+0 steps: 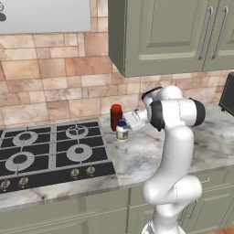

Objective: Collect the paprika, mayonnaise, and shaker from the cabinet and place them next to the stove.

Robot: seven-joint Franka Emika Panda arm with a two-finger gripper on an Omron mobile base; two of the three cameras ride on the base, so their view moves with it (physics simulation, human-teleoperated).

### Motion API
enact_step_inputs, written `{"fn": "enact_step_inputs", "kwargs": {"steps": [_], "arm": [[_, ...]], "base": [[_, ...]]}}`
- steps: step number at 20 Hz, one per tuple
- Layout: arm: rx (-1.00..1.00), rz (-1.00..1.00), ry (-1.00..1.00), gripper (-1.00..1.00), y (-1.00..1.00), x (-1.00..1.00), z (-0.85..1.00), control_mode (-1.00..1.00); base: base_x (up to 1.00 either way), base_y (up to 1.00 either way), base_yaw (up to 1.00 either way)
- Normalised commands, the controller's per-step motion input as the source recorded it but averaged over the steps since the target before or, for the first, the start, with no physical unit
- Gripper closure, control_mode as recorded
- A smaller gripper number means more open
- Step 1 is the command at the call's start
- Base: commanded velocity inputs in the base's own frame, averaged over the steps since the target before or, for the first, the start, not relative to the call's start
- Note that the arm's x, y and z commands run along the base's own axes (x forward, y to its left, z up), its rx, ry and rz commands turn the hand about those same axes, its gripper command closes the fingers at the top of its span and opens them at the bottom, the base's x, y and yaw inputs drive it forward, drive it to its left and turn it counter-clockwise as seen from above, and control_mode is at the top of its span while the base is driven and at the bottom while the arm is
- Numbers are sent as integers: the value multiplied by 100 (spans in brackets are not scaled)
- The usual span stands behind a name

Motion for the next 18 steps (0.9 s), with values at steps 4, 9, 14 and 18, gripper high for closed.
{"fn": "enact_step_inputs", "kwargs": {"steps": [4,9,14,18], "arm": [[0,0,-6,-100,-7,-40,0,-100],[0,0,-9,-100,-12,-43,7,-100],[0,-1,-6,-100,-25,-41,27,-100],[0,-1,-8,-100,-22,-31,37,-100]], "base": [[0,0,0],[0,0,0],[0,0,0],[0,0,0]]}}
